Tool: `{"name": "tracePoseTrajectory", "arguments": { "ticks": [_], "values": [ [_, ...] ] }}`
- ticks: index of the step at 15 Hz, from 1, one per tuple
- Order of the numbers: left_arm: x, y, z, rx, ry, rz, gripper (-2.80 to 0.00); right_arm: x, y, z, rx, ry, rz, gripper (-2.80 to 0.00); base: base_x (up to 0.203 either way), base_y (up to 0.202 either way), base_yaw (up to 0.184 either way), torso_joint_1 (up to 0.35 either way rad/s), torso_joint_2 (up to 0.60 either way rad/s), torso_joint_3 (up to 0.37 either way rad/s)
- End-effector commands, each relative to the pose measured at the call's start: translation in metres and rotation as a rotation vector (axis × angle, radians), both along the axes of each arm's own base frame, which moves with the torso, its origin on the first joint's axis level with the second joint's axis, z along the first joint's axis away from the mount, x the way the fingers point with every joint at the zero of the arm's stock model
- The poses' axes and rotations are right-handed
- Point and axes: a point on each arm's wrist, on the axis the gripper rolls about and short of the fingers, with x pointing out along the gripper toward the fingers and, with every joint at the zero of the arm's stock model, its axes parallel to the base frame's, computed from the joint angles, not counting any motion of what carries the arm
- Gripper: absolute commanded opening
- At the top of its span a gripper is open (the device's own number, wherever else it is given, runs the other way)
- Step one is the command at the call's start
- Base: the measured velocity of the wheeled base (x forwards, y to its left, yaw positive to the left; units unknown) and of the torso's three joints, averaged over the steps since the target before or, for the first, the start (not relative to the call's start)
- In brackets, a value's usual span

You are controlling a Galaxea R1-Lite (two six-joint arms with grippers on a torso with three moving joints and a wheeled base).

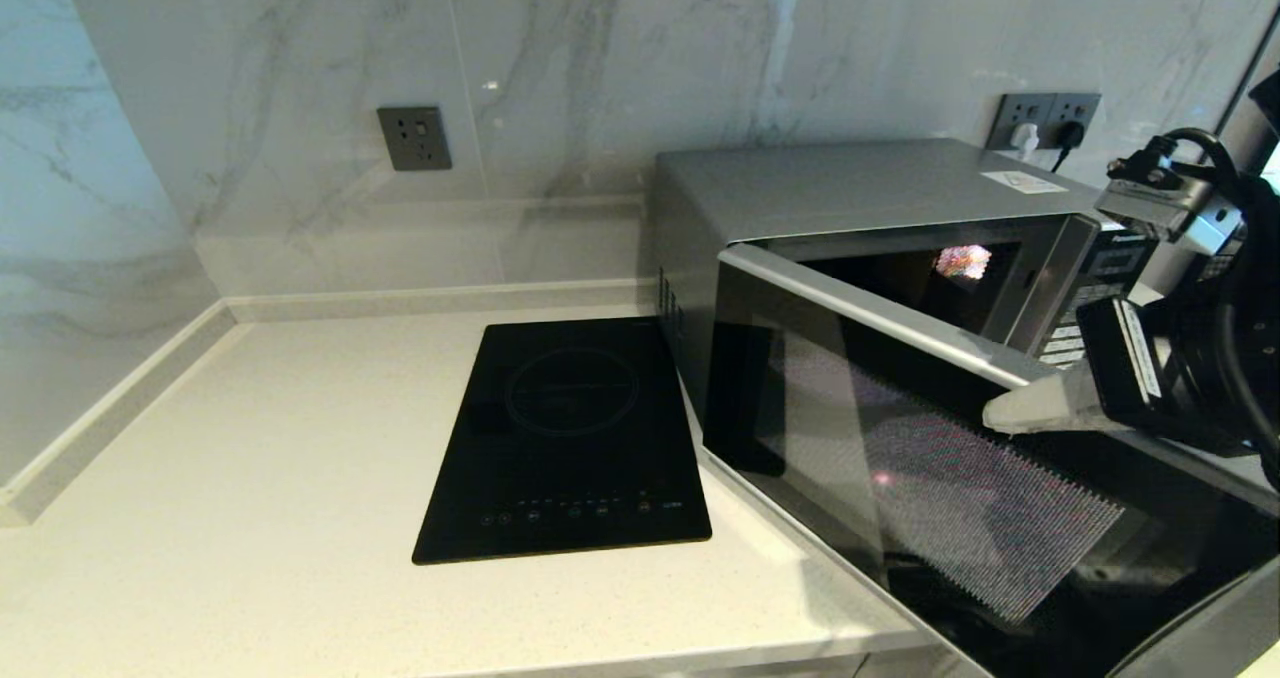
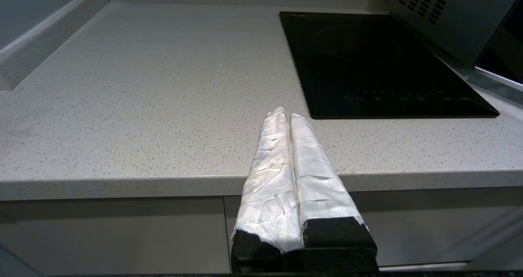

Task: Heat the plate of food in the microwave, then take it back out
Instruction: Close the microwave oven

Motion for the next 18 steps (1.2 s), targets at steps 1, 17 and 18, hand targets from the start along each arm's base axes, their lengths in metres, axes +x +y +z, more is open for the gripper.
{"name": "tracePoseTrajectory", "arguments": {
  "ticks": [1,17,18],
  "values": [
    [0.000,0.000,0.000,-0.001,0.000,0.001,-2.80,0.006,-0.009,0.000,-0.013,-0.003,-0.044,-2.80,0.000,0.000,0.000,0.000,0.00,0.000],
    [0.000,0.000,0.000,-0.001,0.000,0.001,-2.80,0.067,-0.092,-0.006,-0.078,-0.087,-0.392,-2.80,0.000,0.000,0.000,0.000,0.00,0.000],
    [0.000,0.000,0.000,-0.001,0.000,0.001,-2.80,0.074,-0.097,-0.007,-0.072,-0.107,-0.412,-2.80,0.000,0.000,0.000,0.000,0.00,0.000]
  ]
}}
